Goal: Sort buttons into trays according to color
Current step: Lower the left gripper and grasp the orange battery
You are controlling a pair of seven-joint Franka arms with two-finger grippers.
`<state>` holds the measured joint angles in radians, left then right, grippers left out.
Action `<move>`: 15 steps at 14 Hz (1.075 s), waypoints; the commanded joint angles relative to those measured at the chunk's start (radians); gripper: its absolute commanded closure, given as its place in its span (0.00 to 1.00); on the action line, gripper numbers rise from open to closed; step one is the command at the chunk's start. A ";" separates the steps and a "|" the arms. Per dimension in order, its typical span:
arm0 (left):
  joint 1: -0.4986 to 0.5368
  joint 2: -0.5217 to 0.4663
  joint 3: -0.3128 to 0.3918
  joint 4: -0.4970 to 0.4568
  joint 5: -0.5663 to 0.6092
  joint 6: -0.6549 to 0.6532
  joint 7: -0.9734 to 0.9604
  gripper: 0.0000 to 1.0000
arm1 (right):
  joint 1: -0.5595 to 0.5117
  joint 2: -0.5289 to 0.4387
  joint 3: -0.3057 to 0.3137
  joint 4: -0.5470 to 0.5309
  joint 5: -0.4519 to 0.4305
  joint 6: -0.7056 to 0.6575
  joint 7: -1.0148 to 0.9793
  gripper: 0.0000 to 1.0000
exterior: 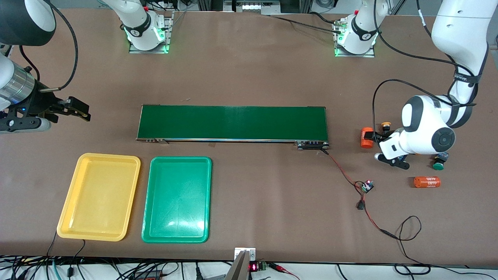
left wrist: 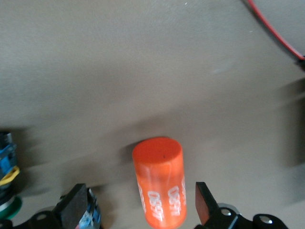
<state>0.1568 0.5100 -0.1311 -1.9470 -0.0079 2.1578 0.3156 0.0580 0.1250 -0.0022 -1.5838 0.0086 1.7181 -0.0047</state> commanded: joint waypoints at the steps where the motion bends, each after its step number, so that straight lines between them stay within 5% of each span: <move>1: 0.007 -0.008 -0.002 -0.068 -0.001 0.074 -0.033 0.00 | 0.003 -0.007 -0.002 -0.007 0.016 0.009 0.008 0.00; 9: -0.003 -0.080 -0.011 -0.144 -0.023 0.073 -0.233 0.00 | 0.002 -0.007 -0.002 -0.008 0.016 0.009 0.008 0.00; 15: -0.010 -0.054 -0.012 -0.141 -0.018 0.131 -0.210 0.00 | 0.006 -0.004 -0.002 -0.007 0.016 0.014 0.008 0.00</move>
<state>0.1497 0.4623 -0.1440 -2.0622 -0.0161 2.2535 0.0901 0.0589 0.1250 -0.0021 -1.5839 0.0086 1.7189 -0.0046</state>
